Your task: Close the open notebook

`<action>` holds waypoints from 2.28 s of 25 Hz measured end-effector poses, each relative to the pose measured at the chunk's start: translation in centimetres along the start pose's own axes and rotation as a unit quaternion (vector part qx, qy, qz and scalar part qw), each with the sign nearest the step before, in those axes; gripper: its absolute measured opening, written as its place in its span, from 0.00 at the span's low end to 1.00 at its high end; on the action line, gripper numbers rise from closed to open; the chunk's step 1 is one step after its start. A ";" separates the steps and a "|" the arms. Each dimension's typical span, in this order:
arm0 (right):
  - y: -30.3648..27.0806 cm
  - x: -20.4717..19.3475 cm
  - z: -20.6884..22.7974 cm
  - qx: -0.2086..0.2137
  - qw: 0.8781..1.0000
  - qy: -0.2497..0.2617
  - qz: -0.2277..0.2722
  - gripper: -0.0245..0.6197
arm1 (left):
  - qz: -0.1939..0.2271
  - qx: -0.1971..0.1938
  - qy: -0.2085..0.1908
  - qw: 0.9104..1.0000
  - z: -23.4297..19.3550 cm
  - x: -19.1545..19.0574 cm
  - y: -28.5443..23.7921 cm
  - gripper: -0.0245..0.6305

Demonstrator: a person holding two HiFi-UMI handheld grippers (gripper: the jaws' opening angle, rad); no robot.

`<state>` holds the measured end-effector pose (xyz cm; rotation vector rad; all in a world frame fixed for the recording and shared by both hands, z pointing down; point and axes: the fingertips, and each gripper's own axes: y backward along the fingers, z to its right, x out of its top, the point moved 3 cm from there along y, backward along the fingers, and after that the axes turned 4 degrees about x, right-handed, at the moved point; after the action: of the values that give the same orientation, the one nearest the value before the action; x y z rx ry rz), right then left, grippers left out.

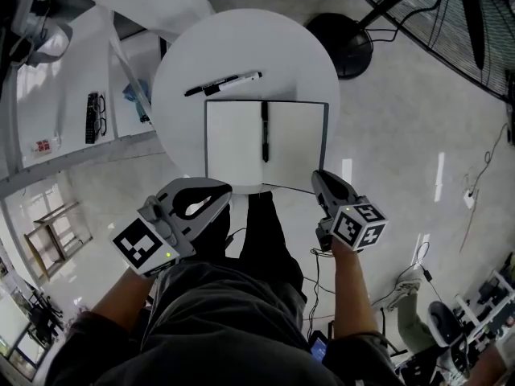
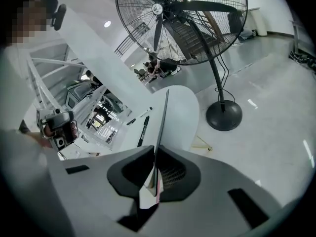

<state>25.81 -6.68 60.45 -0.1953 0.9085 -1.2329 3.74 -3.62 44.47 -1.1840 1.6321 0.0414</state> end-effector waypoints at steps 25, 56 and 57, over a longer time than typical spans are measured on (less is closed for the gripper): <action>-3.0 1.6 -13.4 0.026 0.995 0.101 0.002 0.09 | 0.065 0.020 0.011 0.998 -3.8 -1.2 9.8 0.06; -16.0 -4.5 -19.6 -0.008 0.961 0.256 -0.103 0.11 | 0.092 0.085 0.059 0.990 -9.5 -7.6 16.9 0.06; -16.5 -4.7 -19.5 -0.010 0.961 0.257 -0.107 0.11 | 0.092 0.086 0.061 0.990 -9.6 -7.8 17.1 0.06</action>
<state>0.25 -2.08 59.74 0.0165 1.3755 -1.5090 -15.52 4.87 45.80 -0.9171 1.8106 -0.0556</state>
